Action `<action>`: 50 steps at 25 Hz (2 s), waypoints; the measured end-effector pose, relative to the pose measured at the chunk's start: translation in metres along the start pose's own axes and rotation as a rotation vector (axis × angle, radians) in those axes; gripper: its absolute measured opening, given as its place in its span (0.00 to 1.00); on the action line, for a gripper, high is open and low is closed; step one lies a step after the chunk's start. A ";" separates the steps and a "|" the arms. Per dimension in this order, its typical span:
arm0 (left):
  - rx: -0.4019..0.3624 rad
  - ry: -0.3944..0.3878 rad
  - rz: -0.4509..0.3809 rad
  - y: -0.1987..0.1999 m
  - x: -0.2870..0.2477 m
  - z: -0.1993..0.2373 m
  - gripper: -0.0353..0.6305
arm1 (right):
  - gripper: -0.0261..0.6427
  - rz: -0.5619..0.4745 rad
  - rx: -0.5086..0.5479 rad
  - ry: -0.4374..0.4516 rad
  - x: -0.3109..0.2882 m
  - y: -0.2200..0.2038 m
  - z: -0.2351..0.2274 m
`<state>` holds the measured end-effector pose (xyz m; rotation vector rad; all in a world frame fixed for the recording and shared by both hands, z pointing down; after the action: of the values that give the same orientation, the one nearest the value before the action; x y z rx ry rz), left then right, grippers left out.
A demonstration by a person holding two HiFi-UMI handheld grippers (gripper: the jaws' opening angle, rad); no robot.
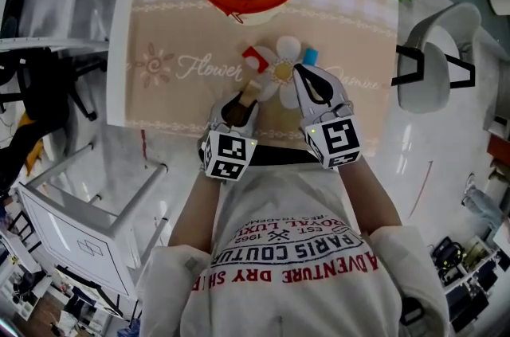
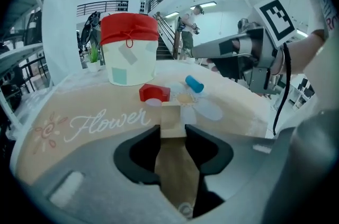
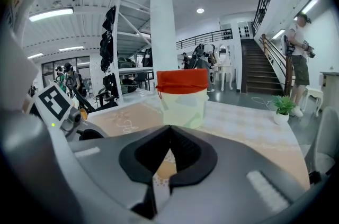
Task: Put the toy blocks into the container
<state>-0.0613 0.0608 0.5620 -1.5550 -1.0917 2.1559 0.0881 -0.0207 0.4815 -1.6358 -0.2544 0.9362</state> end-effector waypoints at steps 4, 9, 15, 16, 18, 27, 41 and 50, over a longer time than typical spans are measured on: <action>0.005 0.003 -0.048 0.015 0.013 0.007 0.29 | 0.04 -0.014 0.004 -0.013 0.004 0.009 0.001; -0.012 0.007 -0.143 0.052 0.037 0.015 0.29 | 0.04 -0.046 0.016 -0.037 0.010 0.027 0.004; -0.076 -0.001 -0.244 0.101 0.061 0.027 0.29 | 0.04 -0.095 0.033 -0.082 0.015 0.058 0.004; -0.086 -0.001 -0.253 0.107 0.063 0.030 0.29 | 0.04 -0.104 0.032 -0.092 0.016 0.063 0.003; -0.101 -0.006 -0.269 0.119 0.069 0.034 0.29 | 0.04 -0.122 0.027 -0.112 0.017 0.073 0.003; -0.192 -0.014 -0.388 0.190 0.089 0.069 0.29 | 0.04 -0.171 0.057 -0.192 0.019 0.112 0.006; -0.260 -0.031 -0.373 0.253 0.043 0.118 0.29 | 0.04 -0.161 0.033 -0.303 0.010 0.124 -0.017; -0.219 -0.017 -0.301 0.246 0.016 0.125 0.29 | 0.04 -0.114 0.011 -0.336 0.006 0.119 -0.029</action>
<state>-0.1290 -0.1495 0.3954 -1.3524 -1.5034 1.9046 0.0748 -0.0737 0.3722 -1.4320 -0.5650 1.1194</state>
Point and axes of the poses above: the fingertips, and each gripper's own axes: x backward along the fingers, z to its left, y out of its top, the point moved 7 cm from there along x, backward along the fingers, and after that the axes turned 3 degrees about x, right-handed, at the moved point
